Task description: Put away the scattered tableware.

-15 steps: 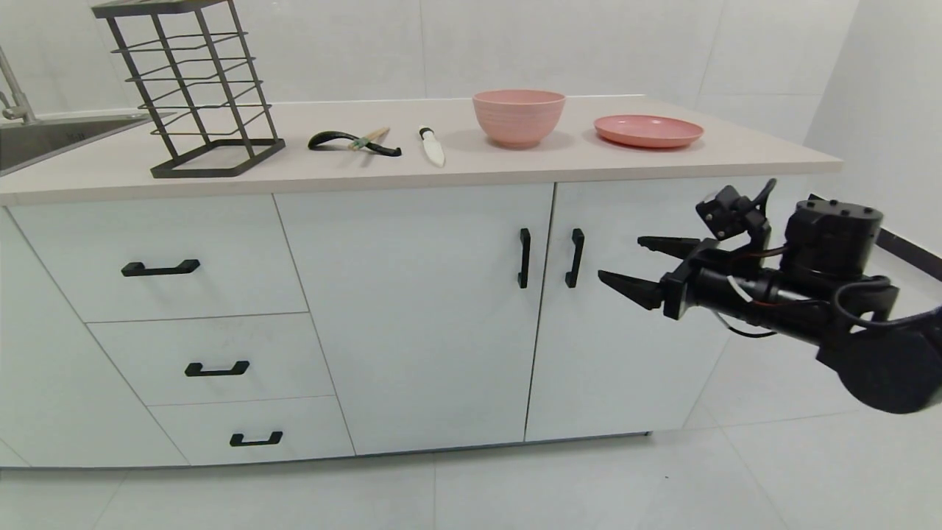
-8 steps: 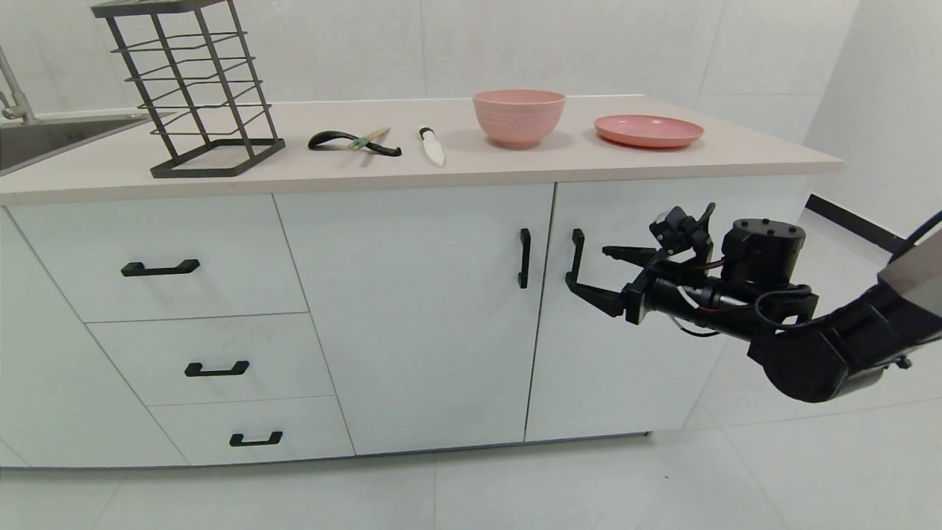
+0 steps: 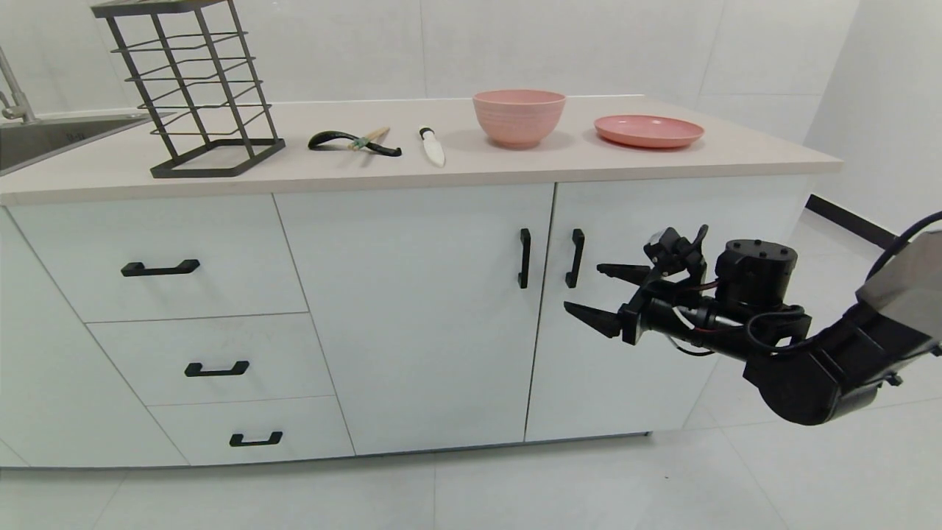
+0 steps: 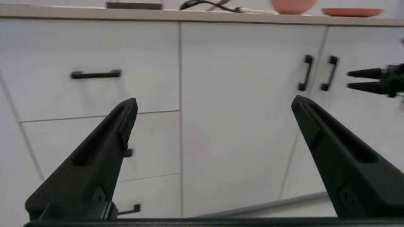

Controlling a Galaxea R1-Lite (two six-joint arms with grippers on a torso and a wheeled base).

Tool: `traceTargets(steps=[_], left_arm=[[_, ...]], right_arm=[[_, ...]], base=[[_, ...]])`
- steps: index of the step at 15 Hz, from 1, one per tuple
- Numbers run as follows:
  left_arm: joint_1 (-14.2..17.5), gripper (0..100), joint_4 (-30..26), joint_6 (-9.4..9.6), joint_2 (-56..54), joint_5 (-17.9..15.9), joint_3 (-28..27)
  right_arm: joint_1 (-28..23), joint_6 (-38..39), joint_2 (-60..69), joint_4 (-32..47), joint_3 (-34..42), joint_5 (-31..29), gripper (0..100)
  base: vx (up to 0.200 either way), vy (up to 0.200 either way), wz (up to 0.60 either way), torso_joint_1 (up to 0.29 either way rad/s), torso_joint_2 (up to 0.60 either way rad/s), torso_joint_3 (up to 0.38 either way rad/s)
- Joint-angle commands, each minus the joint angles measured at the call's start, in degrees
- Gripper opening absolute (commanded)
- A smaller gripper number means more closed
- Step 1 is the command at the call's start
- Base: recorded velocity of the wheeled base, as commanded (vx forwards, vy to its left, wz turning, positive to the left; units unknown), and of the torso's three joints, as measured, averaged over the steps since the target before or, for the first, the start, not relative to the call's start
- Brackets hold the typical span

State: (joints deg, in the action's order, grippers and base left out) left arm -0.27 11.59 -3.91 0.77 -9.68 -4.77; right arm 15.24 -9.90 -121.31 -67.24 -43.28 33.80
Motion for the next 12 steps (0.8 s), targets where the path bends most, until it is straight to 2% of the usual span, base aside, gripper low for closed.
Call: traceTargets(steps=[1,2,4,5,6,7,9,10,12], left_arm=[[-1.2,100,-5.1,-1.01,12.1,-6.9,-12.0],[-1.7,100,-5.0,0.84,18.7,-9.0,-16.2],[-2.8,100,-4.2,8.75,33.0,-15.8,-23.9],[-3.8,100,-2.5,10.94,39.6,-19.1,-26.9],[-6.7,100,0.6,12.79,47.1,-22.4,-29.0],[-10.5,100,5.0,13.58,54.3,-23.1,-29.9],[-15.5,100,13.3,13.41,64.3,-23.3,-31.0],[-20.6,100,22.9,12.35,75.2,-23.4,-32.7],[-25.4,100,34.5,9.71,87.9,-23.5,-34.5]], right_arm=[[0.1,-0.1,0.4,-0.1,0.1,0.1,100],[0.0,-0.1,0.4,-0.1,-0.2,0.5,100],[-0.1,-0.1,0.4,-0.2,-0.6,0.7,100],[-0.3,-0.1,0.2,-0.3,-0.8,0.7,100],[-0.3,-0.1,-0.2,-0.7,-1.2,0.8,100],[-0.3,0.0,-0.3,-0.9,-1.8,0.8,100],[-0.2,0.0,-0.5,-0.9,-3.0,0.9,100],[-0.1,-0.1,-1.9,-0.9,-4.7,1.6,100],[-0.2,-0.1,-3.4,-0.9,-5.7,1.9,100]], base=[[0.0,0.0,0.0,0.0,0.0,0.0],[0.0,0.0,0.0,0.0,0.0,0.0],[0.0,0.0,0.0,0.0,0.0,0.0],[0.0,0.0,0.0,0.0,0.0,0.0],[0.0,0.0,0.0,0.0,0.0,0.0],[0.0,0.0,0.0,0.0,0.0,0.0],[0.0,0.0,0.0,0.0,0.0,0.0],[0.0,0.0,0.0,0.0,0.0,0.0],[0.0,0.0,0.0,0.0,0.0,0.0]])
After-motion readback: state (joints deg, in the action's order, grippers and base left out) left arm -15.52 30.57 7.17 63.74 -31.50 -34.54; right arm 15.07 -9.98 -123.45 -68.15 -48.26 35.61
